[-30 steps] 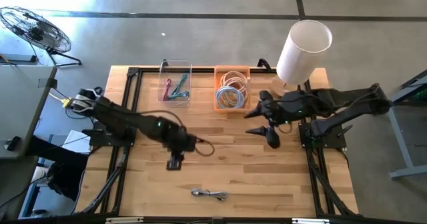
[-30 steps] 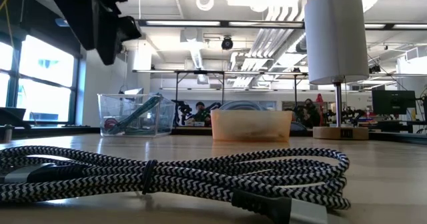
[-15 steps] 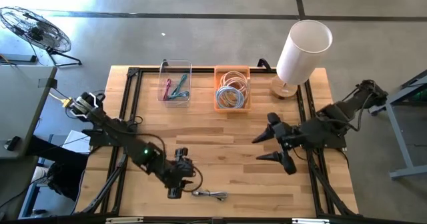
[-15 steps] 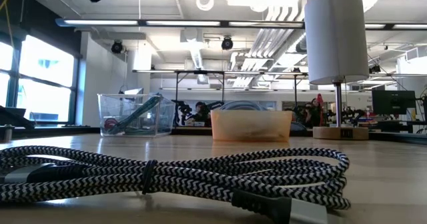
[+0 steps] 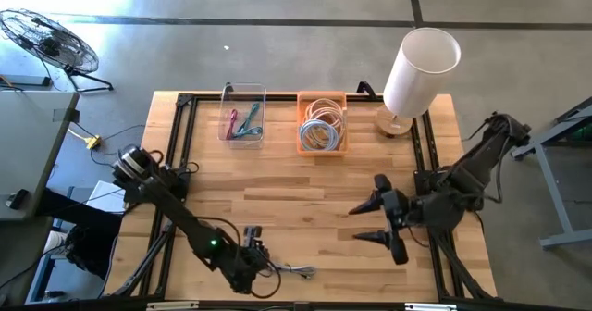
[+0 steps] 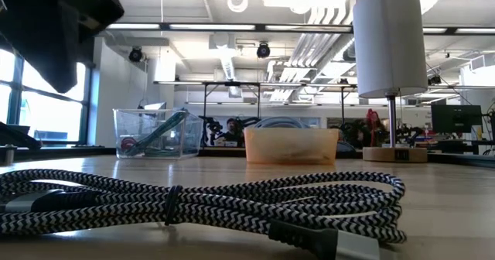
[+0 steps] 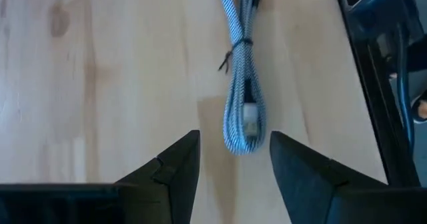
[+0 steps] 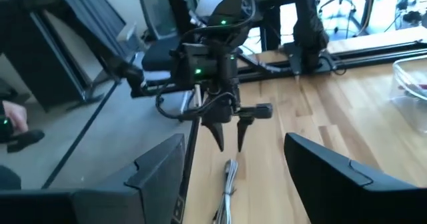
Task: Pick & Place USB Port
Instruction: Put the black and white charger cable into the transparent bin, then return to Home Position
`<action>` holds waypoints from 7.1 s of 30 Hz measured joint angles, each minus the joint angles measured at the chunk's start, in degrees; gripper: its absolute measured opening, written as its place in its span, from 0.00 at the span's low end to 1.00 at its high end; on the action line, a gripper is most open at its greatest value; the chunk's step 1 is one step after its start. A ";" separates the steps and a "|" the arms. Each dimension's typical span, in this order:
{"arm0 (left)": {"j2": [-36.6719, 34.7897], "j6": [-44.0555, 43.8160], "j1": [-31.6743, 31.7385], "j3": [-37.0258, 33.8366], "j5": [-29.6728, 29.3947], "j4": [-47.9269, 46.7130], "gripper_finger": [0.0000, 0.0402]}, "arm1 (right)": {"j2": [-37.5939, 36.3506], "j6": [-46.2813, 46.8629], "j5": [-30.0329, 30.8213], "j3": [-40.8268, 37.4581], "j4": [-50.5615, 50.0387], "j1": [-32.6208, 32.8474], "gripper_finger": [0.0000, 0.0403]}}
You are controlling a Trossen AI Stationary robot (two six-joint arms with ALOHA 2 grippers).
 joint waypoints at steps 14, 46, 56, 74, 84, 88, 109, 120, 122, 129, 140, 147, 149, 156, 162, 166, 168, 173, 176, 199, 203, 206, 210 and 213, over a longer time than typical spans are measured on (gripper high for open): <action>5.09 16.54 5.05 3.21 9.22 1.91 0.44 | 3.38 -3.13 -0.11 -0.89 -1.53 -0.96 0.62; 15.29 17.59 10.43 9.99 20.25 -0.93 0.03 | 3.28 -1.19 -3.34 -5.11 -3.08 -1.13 0.62; 12.55 14.85 10.54 9.40 18.20 -2.51 0.01 | 3.28 -2.16 -3.28 -5.09 -1.93 -2.30 0.62; -7.75 6.40 21.79 34.18 -22.36 -42.78 0.00 | -9.77 -13.31 -0.52 -5.01 -3.06 1.58 0.62; -14.78 -9.12 34.31 34.68 -34.75 -64.83 0.00 | -13.24 -12.07 9.51 -5.01 -17.22 2.70 0.62; -16.49 -8.61 41.78 29.84 -31.98 -64.65 0.00 | -13.07 -11.29 12.61 -5.03 -19.77 2.67 0.62; -18.01 16.67 72.67 -3.46 -4.23 -24.78 0.00 | -13.50 -9.66 21.86 -5.03 -21.24 2.65 0.62; -18.02 16.79 73.44 -4.39 -7.78 -29.64 0.09 | -13.55 -9.66 24.73 -5.03 -22.23 2.65 0.62; -18.02 18.31 73.42 -4.39 -6.92 -28.87 0.13 | -13.55 -9.97 25.11 -5.03 -22.31 2.64 0.62; -18.47 19.04 73.41 -4.39 -3.30 -27.73 0.25 | -13.55 -12.26 26.27 -5.03 -22.31 2.63 0.62; -29.13 39.44 60.58 2.30 -4.62 -21.14 0.25 | -16.15 -31.30 33.87 -1.64 -11.83 2.65 0.55; -39.71 48.38 51.51 8.31 -9.49 -26.41 0.02 | -22.49 -33.79 38.65 3.33 -13.23 2.63 0.31; -42.98 47.83 49.25 8.57 -10.98 -29.99 0.03 | -24.93 -33.72 39.18 3.82 -13.53 2.63 0.18; -52.92 43.83 41.14 8.57 -12.87 -40.20 0.00 | -32.86 -31.71 32.48 3.32 -19.16 2.63 0.03; -58.25 44.20 33.91 8.55 -14.98 -38.77 0.00 | -39.92 -16.91 32.01 3.30 -37.34 2.65 0.01; -61.02 44.17 31.05 8.15 -20.23 -41.06 0.00 | -44.02 -5.67 29.13 2.61 -46.29 2.64 0.01; -63.13 44.35 30.37 6.69 -21.66 -41.50 0.00 | -46.14 -3.89 26.04 0.75 -46.83 2.64 0.00; -71.09 44.16 30.25 -0.28 -21.92 -40.63 0.00 | -50.48 -4.78 21.36 -6.67 -41.63 2.65 0.00; -77.59 43.80 30.25 -6.47 -20.70 -37.03 0.00 | -53.59 -7.20 18.86 -12.46 -35.16 2.63 0.00; -101.29 50.77 30.28 -40.27 -7.84 -7.17 0.00 | -70.50 -20.74 15.52 -46.67 3.36 2.54 0.00; -101.27 49.64 30.28 -43.11 -6.27 -4.08 0.00 | -70.49 -20.63 14.53 -49.14 5.77 2.54 0.00; -101.29 49.49 30.28 -45.40 -3.47 -0.53 0.00 | -70.51 -19.84 14.33 -51.91 7.80 2.54 0.00; -101.27 49.39 30.28 -49.08 -1.85 3.32 0.00 | -70.53 -19.56 13.52 -56.52 12.19 2.54 0.00; -101.29 48.24 30.28 -51.40 -1.03 5.70 0.00 | -70.55 -19.73 11.82 -60.57 17.41 2.54 0.00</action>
